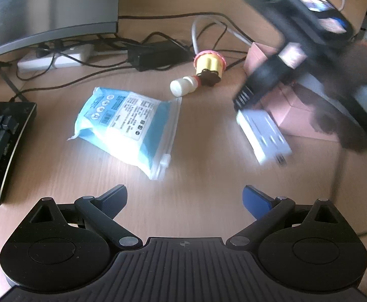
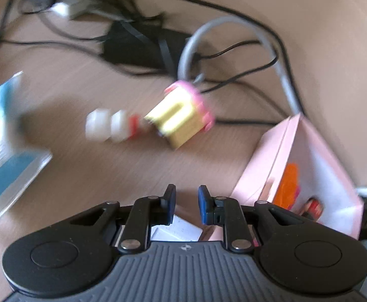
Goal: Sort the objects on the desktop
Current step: 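Move the right tool to the yellow cupcake toy and grasp it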
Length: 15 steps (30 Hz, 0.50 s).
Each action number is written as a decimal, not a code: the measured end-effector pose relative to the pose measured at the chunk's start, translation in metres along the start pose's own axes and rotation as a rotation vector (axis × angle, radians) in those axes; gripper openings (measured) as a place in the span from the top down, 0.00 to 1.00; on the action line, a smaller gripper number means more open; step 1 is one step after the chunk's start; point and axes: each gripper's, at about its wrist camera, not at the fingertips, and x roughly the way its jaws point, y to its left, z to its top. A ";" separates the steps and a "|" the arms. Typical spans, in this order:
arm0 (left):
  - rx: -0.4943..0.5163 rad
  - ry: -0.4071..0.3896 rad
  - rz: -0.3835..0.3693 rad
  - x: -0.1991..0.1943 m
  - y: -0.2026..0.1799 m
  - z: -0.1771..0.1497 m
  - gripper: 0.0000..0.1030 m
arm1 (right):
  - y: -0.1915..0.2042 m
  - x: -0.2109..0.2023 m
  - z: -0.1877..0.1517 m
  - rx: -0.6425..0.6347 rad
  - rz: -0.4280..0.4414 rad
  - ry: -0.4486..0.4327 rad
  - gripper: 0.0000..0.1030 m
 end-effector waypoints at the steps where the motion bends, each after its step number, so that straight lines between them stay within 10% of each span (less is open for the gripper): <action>1: 0.005 0.004 0.000 0.000 0.000 -0.001 0.02 | 0.003 -0.006 -0.010 -0.003 0.028 -0.002 0.82; 12: 0.051 0.014 0.020 0.005 -0.002 0.000 0.01 | -0.010 -0.072 -0.073 0.040 0.160 -0.107 0.80; 15: 0.067 -0.007 0.070 0.014 0.003 0.015 0.01 | -0.022 -0.094 -0.073 0.098 0.158 -0.208 0.66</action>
